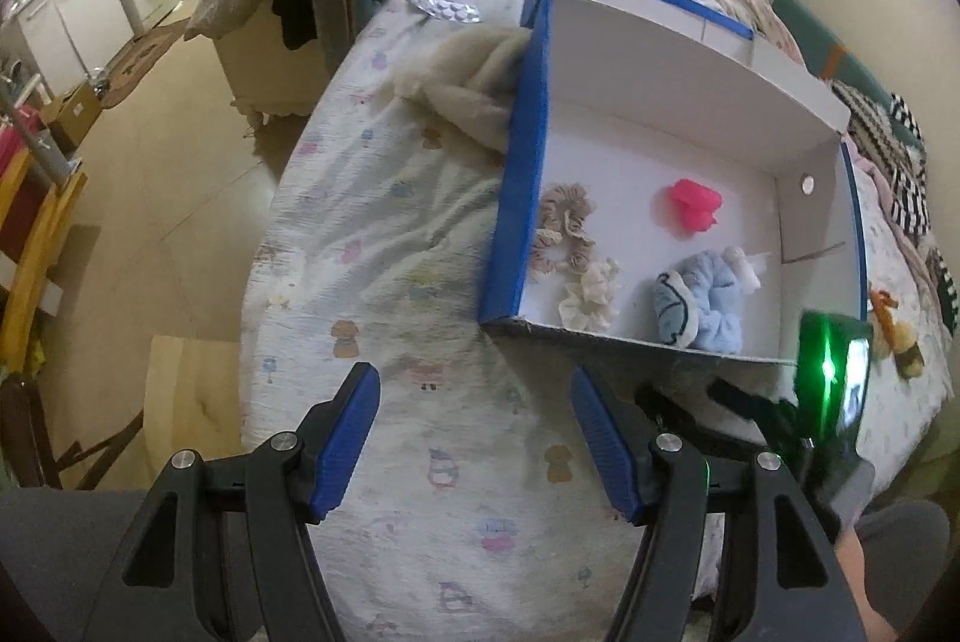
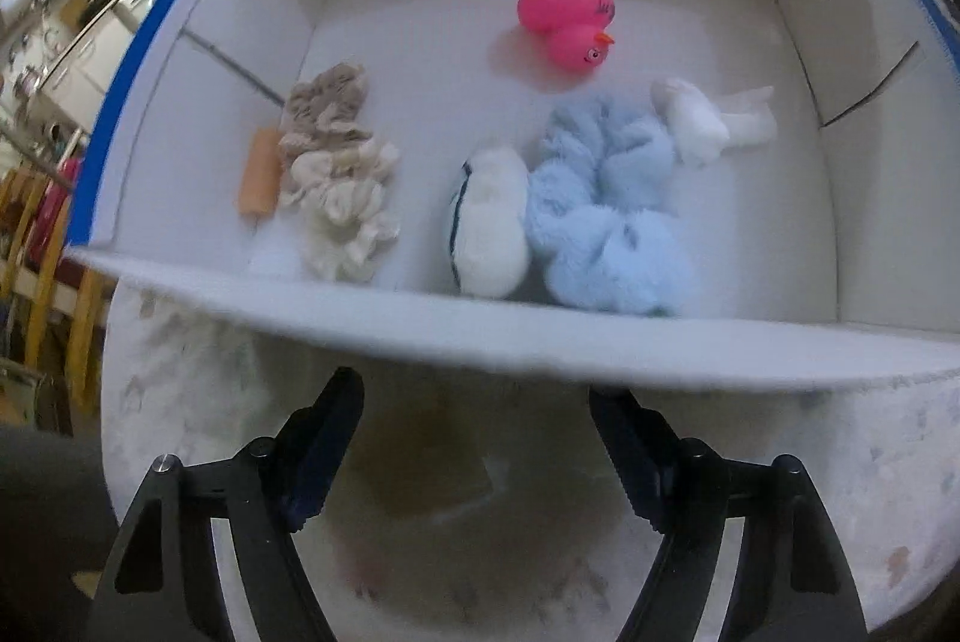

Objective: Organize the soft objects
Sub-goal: 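Move the right tool beside the box and grasp the clear plastic packet, then carry the clear packet with the right tool into the box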

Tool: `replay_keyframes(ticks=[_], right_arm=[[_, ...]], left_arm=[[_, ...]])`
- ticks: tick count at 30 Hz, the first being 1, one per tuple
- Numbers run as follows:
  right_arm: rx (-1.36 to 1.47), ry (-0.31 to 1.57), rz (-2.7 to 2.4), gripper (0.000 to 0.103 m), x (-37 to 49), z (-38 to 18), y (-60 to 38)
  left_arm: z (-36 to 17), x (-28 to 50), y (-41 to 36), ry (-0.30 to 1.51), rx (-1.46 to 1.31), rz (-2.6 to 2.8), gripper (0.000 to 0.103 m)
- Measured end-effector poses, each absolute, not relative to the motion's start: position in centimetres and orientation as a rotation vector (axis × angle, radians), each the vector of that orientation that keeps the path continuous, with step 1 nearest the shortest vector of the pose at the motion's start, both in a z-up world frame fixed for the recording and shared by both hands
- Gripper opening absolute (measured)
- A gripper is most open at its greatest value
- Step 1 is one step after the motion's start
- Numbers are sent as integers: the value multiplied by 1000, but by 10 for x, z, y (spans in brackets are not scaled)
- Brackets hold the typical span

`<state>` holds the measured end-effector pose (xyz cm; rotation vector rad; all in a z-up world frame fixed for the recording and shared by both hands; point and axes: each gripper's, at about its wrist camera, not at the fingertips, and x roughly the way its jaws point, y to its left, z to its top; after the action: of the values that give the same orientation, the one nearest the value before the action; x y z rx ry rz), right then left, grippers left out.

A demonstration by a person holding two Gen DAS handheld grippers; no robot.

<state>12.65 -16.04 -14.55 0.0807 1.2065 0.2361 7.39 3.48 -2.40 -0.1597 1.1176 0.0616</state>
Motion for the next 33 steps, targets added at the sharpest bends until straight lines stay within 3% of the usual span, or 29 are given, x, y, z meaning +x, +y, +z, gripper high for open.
replay_keyframes(ticks=[4, 6, 7, 9, 13, 14, 24, 33], right_arm=[[91, 1246, 177, 83, 137, -156, -164], [111, 1248, 172, 75, 139, -157, -169], [108, 1253, 173, 65, 139, -158, -170], [142, 1273, 188, 63, 140, -160, -176], [235, 1321, 214, 39, 137, -159, -189], [232, 1329, 218, 37, 136, -156, -190], [286, 1263, 281, 36, 105, -110, -223], [348, 1273, 238, 36, 88, -121, -260]], left_arm=[[-31, 75, 29, 1157, -144, 30, 64], [-35, 77, 25, 1184, -143, 8, 64], [-37, 78, 23, 1191, -138, 6, 64], [-39, 79, 20, 1200, -129, 3, 64], [-44, 82, 18, 1223, -155, -4, 64], [-47, 82, 17, 1236, -167, -14, 64], [-89, 80, 0, 1363, -149, -16, 64], [-122, 82, -45, 1421, 15, -38, 64]])
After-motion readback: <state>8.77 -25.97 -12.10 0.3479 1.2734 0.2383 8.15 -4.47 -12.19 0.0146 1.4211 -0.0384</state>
